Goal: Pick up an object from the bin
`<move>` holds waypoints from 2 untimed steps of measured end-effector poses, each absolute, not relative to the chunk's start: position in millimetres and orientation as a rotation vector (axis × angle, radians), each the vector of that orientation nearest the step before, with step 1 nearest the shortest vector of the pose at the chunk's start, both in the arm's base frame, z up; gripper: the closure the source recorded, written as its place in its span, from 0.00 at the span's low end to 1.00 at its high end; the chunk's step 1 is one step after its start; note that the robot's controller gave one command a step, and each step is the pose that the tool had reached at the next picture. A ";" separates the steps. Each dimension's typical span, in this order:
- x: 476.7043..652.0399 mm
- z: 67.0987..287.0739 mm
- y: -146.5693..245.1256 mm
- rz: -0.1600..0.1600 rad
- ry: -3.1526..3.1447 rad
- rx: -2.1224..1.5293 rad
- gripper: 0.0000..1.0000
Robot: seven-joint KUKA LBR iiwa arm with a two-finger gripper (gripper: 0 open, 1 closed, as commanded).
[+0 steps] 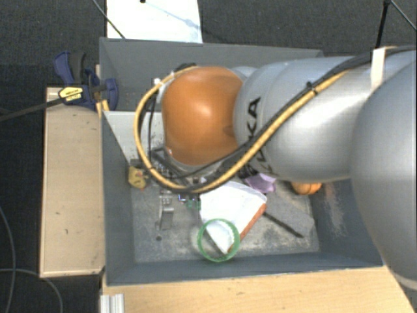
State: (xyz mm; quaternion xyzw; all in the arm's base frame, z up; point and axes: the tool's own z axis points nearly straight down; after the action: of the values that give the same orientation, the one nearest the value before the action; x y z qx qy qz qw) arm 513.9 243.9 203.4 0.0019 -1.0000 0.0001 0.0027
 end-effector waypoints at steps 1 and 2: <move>515.9 208.1 242.5 -0.003 -3.144 -0.002 0.00; 522.9 209.0 229.2 -0.004 -3.142 0.128 0.00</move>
Offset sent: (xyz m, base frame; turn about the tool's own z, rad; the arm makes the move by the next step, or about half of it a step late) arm 0.0177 -0.0337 0.0060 -0.1551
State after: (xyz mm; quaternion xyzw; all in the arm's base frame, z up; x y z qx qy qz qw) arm 522.9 229.2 209.0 0.0408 -0.9992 -0.0014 -0.0015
